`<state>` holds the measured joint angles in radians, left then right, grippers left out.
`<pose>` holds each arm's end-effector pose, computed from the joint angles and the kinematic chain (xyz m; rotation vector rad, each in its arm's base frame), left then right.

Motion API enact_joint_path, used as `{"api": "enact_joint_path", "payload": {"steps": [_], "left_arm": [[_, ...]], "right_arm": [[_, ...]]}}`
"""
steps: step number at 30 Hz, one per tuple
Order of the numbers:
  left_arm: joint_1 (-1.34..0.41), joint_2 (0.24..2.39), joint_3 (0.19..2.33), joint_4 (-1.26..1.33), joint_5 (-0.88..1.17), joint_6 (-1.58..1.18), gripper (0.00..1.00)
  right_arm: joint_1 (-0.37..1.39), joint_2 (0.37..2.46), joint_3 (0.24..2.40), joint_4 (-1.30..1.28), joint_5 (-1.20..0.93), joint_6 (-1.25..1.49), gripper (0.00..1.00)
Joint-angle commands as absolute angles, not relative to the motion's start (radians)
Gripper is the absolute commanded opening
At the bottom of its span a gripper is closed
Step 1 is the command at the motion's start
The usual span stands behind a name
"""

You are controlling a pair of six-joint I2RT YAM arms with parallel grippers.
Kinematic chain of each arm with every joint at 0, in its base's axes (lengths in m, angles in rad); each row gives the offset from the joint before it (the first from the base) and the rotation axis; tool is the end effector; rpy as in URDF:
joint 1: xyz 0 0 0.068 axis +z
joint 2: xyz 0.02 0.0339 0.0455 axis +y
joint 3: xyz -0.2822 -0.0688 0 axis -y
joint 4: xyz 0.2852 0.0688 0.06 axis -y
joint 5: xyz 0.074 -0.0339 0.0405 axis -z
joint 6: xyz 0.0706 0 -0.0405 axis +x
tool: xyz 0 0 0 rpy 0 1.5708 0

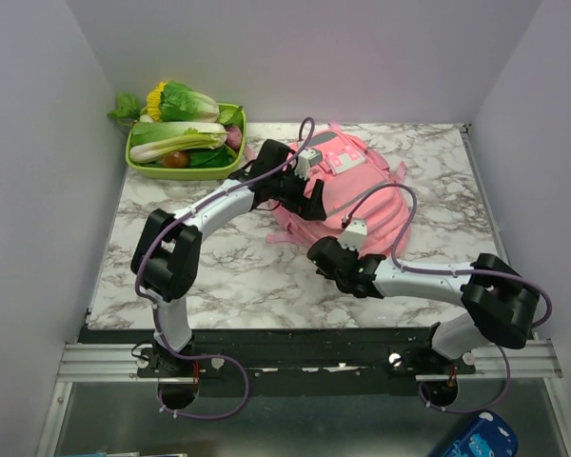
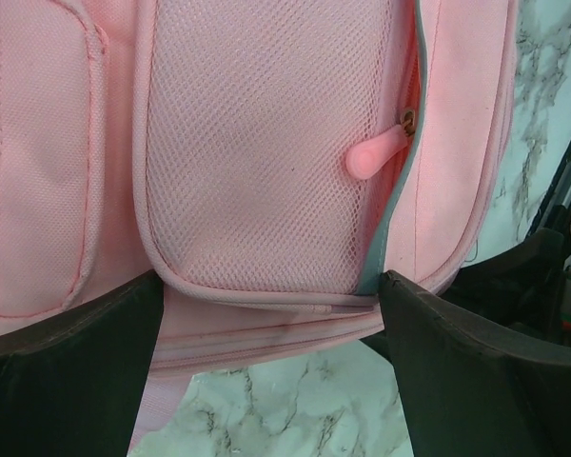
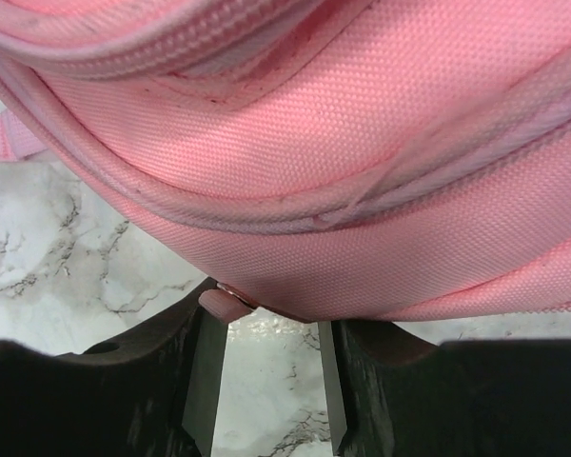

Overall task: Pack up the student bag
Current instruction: Zip the student bag at the center of the board.

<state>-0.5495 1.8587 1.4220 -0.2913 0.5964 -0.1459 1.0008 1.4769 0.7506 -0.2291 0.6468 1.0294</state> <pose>0.3910 -0.2860 0.2297 0.7859 2.2309 -1.0350 0.2095 0.2480 0.1435 0.2750 2.2730 0.2121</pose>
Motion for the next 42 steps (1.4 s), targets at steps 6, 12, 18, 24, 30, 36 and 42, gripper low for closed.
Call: {"api": "enact_joint_path", "payload": {"steps": [6,12,18,24,30,36,42], "left_arm": [[-0.572,1.807,1.385,-0.282,0.672,-0.189,0.99],[-0.611,1.802,1.374,-0.287,0.658,-0.193,0.99],[-0.607,1.784,1.368,-0.316,0.626,-0.152,0.99],[-0.56,1.769,1.382,-0.325,0.618,-0.14,0.99],[-0.528,1.789,1.393,-0.327,0.618,-0.124,0.99],[-0.528,1.809,1.358,-0.31,0.591,-0.101,0.99],[-0.528,1.773,1.354,-0.331,0.572,-0.061,0.99]], "right_arm": [[1.006,1.603,0.772,-0.215,0.755,1.1,0.45],[1.008,1.615,0.782,-0.239,0.785,1.143,0.34],[1.009,1.577,0.772,-0.247,0.796,1.146,0.14],[1.034,1.454,0.709,-0.291,0.813,1.16,0.01],[1.054,1.298,0.577,-0.334,0.796,1.209,0.01],[1.058,1.189,0.489,-0.393,0.791,1.224,0.01],[1.057,1.088,0.463,-0.353,0.776,1.117,0.01]]}}
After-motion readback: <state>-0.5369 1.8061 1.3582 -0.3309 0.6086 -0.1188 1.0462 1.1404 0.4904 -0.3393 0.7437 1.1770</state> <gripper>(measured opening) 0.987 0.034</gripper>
